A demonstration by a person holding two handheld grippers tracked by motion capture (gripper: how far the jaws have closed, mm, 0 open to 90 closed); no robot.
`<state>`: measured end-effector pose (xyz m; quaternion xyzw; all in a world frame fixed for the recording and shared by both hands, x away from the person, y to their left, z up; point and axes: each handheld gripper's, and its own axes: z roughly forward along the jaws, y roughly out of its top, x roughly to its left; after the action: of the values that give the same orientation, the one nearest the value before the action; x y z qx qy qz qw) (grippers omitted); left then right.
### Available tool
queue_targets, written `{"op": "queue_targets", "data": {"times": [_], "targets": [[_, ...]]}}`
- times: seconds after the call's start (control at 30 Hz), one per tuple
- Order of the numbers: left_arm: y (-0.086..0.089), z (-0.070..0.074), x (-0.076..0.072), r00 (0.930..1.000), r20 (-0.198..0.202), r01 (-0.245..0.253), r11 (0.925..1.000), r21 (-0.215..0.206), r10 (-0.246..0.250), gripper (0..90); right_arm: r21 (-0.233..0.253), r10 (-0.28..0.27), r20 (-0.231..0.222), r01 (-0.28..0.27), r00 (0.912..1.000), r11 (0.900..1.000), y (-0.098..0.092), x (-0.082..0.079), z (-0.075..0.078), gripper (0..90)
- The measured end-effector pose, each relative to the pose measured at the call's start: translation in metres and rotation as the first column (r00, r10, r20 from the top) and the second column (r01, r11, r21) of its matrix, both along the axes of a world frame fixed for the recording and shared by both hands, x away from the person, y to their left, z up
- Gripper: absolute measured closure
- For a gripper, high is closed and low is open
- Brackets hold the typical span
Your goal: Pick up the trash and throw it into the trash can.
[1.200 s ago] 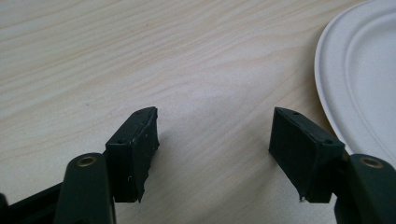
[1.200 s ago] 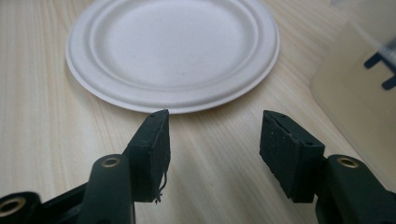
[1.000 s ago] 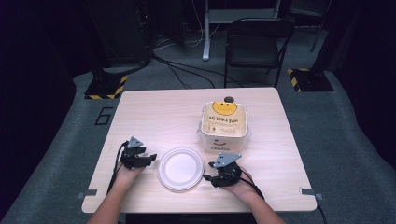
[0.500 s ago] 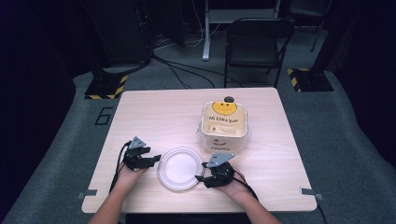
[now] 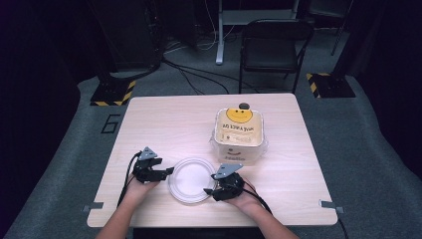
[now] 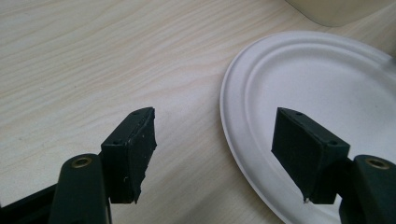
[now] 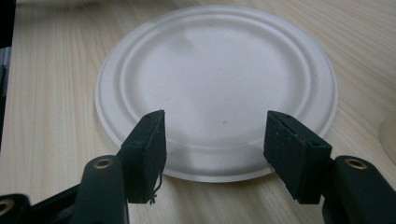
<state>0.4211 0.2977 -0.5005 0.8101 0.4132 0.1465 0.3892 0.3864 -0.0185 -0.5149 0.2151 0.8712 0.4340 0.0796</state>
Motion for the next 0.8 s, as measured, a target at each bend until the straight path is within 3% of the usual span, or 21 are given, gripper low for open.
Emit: {"op": "queue_targets", "data": {"times": [0.5, 0.8], "targets": [[-0.011, -0.001, -0.002, 0.9992, -0.017, 0.036, 0.9993, -0.006, -0.036, 27.0, -0.026, 0.005, 0.013, -0.005, 0.9999, 1.000, 0.001, 0.001, -0.003, 38.4], [-0.013, -0.003, -0.001, 0.9970, -0.061, 0.044, 0.9977, -0.052, -0.047, 34.6, -0.035, 0.014, 0.020, -0.014, 0.9997, 0.999, 0.001, 0.001, -0.004, 38.4]]}}
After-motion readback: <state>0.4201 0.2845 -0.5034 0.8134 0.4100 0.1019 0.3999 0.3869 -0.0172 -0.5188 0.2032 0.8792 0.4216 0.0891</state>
